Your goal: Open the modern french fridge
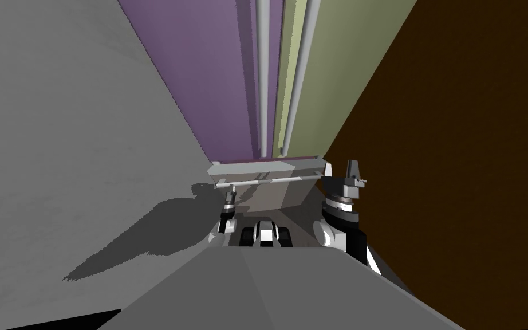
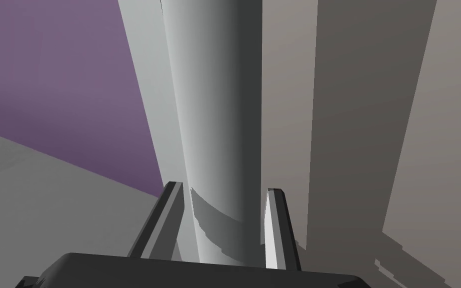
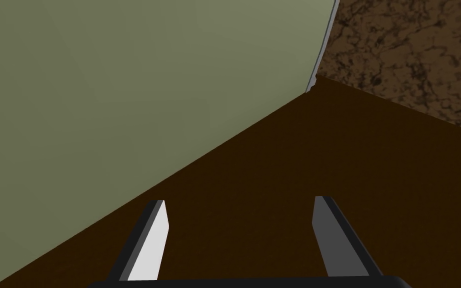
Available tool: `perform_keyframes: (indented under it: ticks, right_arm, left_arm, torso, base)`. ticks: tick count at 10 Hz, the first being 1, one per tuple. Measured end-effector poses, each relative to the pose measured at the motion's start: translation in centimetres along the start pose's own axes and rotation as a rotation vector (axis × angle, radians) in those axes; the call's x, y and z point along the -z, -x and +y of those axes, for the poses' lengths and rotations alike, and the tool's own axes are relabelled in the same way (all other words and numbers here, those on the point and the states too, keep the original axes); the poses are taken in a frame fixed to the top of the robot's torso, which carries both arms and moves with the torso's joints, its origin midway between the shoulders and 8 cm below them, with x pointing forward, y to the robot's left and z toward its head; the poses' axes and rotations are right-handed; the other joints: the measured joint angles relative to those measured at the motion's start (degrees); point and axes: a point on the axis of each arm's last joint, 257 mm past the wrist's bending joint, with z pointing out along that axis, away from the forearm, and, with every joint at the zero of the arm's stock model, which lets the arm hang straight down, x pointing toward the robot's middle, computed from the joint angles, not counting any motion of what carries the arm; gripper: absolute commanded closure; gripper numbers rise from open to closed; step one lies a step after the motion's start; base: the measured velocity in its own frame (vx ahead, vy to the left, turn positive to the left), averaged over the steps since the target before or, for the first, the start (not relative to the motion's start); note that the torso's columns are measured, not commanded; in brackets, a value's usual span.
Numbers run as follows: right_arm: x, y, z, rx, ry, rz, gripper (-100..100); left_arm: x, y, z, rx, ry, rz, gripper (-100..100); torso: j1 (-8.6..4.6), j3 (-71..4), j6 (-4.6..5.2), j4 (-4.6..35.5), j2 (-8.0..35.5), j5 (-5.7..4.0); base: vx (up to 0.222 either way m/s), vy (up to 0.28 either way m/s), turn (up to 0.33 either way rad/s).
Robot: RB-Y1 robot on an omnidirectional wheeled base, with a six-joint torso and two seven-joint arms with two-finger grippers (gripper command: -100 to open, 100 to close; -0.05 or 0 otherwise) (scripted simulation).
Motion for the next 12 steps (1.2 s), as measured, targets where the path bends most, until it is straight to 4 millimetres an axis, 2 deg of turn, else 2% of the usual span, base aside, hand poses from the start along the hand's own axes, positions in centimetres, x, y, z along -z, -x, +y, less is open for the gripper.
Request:
perform_keyframes:
  ticks: [1,3,7,8,12]
  right_arm:
    - [0.0,0.0,0.0,0.0,0.0,0.0,0]
    - [0.0,0.0,0.0,0.0,0.0,0.0,0]
    - [0.0,0.0,0.0,0.0,0.0,0.0,0]
    - [0.0,0.0,0.0,0.0,0.0,0.0,0]
    - [0.0,0.0,0.0,0.0,0.0,0.0,0]
  left_arm:
    - [-0.6,-0.1,0.1,0.003,0.006,0.004,100]
    - [-0.3,0.1,0.6,0.004,0.02,0.008,100]
    - [-0.8,1.9,0.2,0.007,0.006,0.01,100]
    - [-0.4,2.0,0.6,0.009,0.017,0.01,100]
    - [-1.8,1.2,1.2,0.025,0.013,0.036,100]
  torso:
    - [0.04,0.0,-0.01,0.11,0.01,-0.05]
    - [0.0,-0.15,0.05,-0.1,-0.25,0.03]
    - [-0.08,0.05,0.09,0.12,0.08,-0.07]
    - [-0.05,-0.1,0.17,0.03,-0.23,-0.04]
    - [-0.06,-0.05,0.14,-0.05,-0.15,0.03]
  base:
    - [-0.086,-0.023,0.007]
    - [-0.142,-0.049,0.006]
    - [-0.146,-0.063,0.018]
    - [-0.116,-0.017,0.093]
    - [-0.149,-0.031,0.071]
